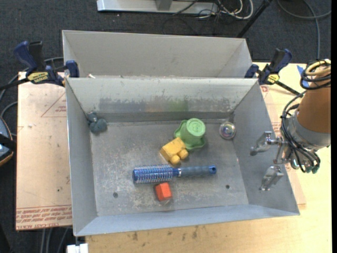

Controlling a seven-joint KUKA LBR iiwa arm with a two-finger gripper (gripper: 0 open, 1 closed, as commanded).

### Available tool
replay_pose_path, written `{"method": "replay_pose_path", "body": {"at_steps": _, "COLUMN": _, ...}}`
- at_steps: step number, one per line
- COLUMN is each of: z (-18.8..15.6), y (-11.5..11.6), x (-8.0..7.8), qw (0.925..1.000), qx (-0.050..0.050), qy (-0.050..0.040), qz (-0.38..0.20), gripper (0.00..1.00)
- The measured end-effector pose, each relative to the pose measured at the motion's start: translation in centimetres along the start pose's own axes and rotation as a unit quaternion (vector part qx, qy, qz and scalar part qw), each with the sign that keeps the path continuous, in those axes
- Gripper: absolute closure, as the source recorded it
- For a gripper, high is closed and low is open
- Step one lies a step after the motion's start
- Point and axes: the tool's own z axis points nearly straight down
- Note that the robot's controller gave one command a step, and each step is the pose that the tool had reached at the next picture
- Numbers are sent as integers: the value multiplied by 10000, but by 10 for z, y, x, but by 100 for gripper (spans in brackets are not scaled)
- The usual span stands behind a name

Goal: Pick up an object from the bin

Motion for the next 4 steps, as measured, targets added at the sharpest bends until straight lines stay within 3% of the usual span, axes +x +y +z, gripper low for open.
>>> {"method": "replay_pose_path", "body": {"at_steps": 1, "z": 111, "y": 68, "x": 9, "qw": 9999, "qx": 17, "qy": -92, "qz": -99, "gripper": 0}}
{"method": "replay_pose_path", "body": {"at_steps": 2, "z": 119, "y": 167, "x": -35, "qw": 9972, "qx": 24, "qy": -80, "qz": -748, "gripper": 0}}
{"method": "replay_pose_path", "body": {"at_steps": 3, "z": 94, "y": 238, "x": -33, "qw": 9810, "qx": 10, "qy": -67, "qz": -1940, "gripper": 0}}
{"method": "replay_pose_path", "body": {"at_steps": 4, "z": 120, "y": 263, "x": -68, "qw": 9709, "qx": 25, "qy": -25, "qz": -2395, "gripper": 0}}
